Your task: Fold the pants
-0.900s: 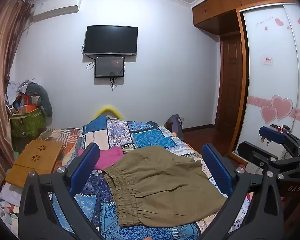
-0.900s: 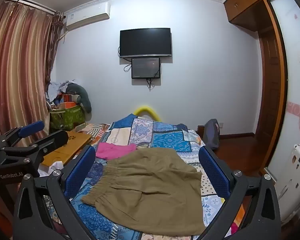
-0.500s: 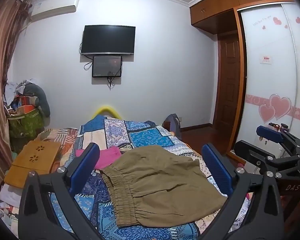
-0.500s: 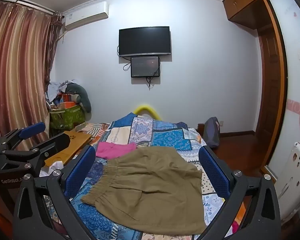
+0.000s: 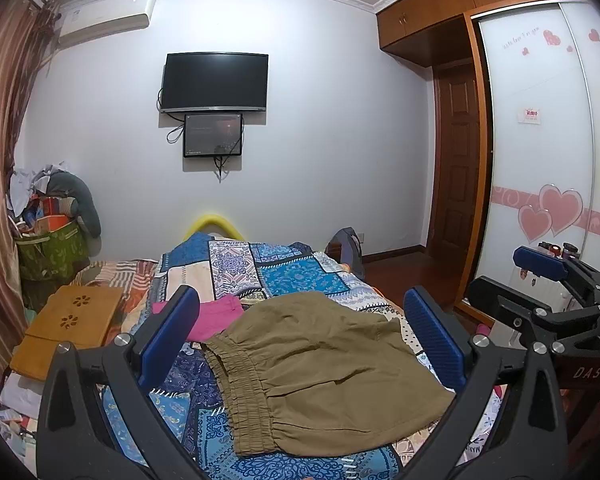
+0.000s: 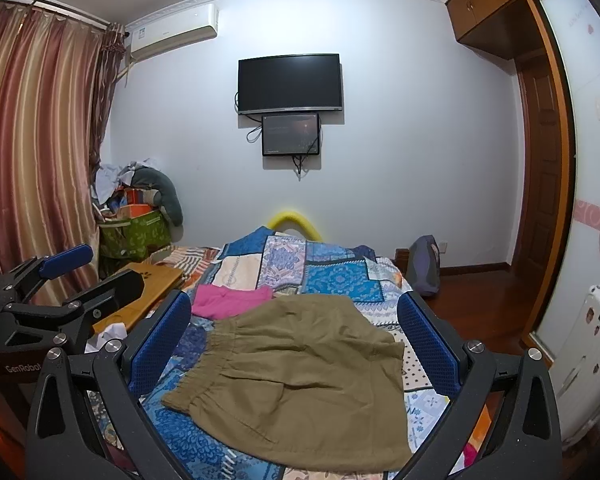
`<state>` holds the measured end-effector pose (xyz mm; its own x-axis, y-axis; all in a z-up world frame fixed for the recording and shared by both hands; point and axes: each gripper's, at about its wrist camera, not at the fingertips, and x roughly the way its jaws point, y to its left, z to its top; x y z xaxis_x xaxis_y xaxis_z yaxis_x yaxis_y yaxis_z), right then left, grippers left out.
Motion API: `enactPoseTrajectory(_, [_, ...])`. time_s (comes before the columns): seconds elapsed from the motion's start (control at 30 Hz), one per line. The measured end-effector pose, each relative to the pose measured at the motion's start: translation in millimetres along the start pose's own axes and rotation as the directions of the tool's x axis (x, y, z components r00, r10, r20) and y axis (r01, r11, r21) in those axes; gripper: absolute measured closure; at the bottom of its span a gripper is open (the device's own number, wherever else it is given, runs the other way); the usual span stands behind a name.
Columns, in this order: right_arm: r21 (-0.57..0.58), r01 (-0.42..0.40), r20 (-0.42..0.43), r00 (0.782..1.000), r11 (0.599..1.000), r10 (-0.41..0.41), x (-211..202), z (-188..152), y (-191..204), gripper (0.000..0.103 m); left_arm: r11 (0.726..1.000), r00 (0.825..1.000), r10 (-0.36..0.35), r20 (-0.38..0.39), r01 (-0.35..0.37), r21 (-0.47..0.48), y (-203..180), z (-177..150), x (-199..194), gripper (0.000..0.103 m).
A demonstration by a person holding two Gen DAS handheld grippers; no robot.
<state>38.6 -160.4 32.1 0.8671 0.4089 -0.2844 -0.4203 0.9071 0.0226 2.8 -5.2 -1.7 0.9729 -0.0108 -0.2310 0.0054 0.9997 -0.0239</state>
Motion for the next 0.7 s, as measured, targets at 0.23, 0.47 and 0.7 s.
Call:
enactPoseTrajectory(0.23, [0.010,-0.003,-0.003,1.000,1.000,0.003,-1.0,0.7,-1.3,0.000,1.000,1.000,0.000,0.000,0.000,0.000,-0.8,-0.3,1.0,0.000])
enactPoseTrajectory(0.47, [0.012,-0.002,-0.003,1.000,1.000,0.002,-1.5,1.6,-3.2,0.000,1.000,1.000,-0.001,-0.003,0.001,0.002,-2.5,-0.6,2.1,0.000])
enactPoseTrajectory(0.7, [0.011,-0.003,-0.004,1.000,1.000,0.003,-1.4,1.0,-2.8,0.000,1.000,1.000,0.002,-0.002,-0.002,0.002,-3.1,-1.2,2.6,0.000])
